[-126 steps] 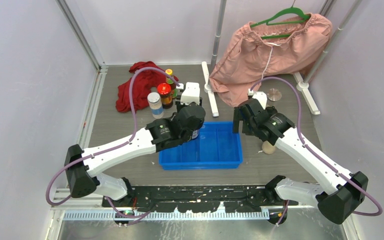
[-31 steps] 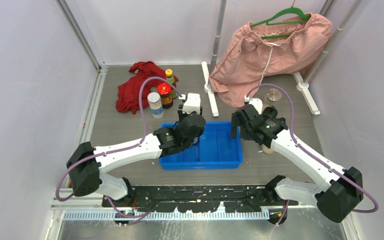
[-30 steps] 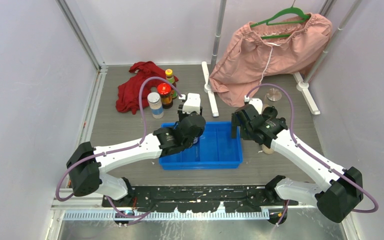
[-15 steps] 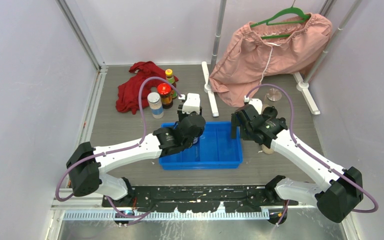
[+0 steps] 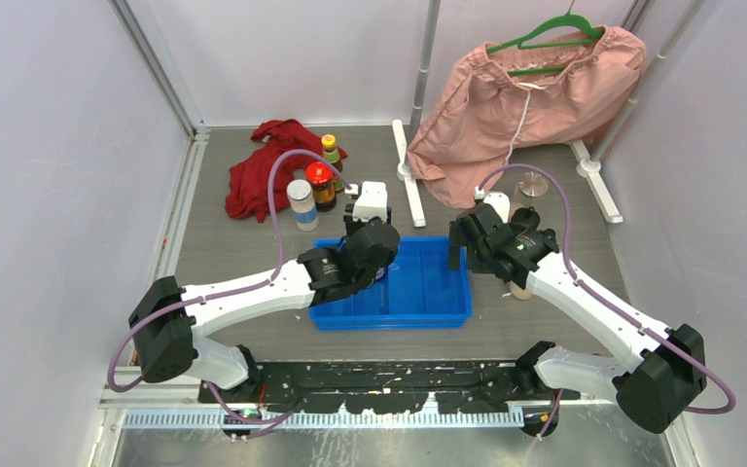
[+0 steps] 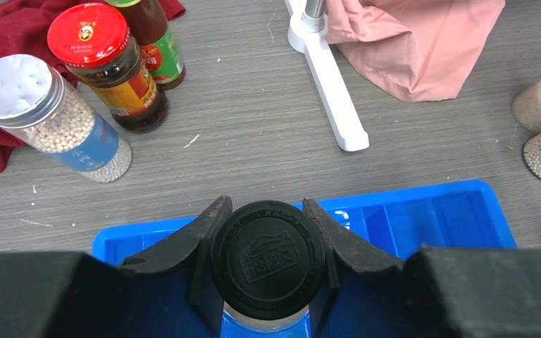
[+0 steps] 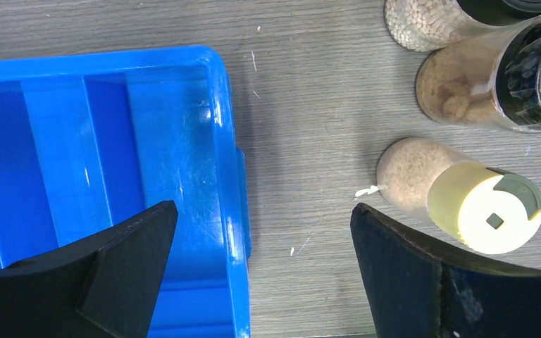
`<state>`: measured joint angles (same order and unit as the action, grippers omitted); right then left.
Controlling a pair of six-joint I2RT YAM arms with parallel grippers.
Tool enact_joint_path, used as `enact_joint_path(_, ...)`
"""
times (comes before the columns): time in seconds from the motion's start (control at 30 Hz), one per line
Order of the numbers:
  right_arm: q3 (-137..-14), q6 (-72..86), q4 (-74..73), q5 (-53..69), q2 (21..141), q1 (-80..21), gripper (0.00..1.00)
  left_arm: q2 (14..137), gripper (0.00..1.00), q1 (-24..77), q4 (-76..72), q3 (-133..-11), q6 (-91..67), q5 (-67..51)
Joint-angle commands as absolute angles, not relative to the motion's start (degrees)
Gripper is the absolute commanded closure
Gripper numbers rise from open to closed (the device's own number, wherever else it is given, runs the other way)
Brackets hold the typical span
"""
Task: Organize the condiment bottles
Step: Place the bottle in the storage box.
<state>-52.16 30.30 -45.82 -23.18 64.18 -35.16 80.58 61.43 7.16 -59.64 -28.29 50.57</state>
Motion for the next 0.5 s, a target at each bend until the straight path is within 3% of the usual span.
enact_joint_path(0.0, -52.4, 31.2, -44.0, -23.5, 64.5, -35.4, 0.0, 78.8, 0.97, 61.1, 7.1, -59.8, -29.6, 53.5)
enact_joint_path(0.23, -52.3, 31.1, -44.0, -23.4, 64.3, -35.4, 0.0, 79.1, 0.96, 61.1, 7.9, -60.3, -29.6, 53.7)
enact_joint_path(0.47, -52.3, 31.1, -44.0, -23.3, 64.4, -35.4, 0.0, 79.1, 0.8, 61.1, 8.2, -60.1, -29.7, 53.6)
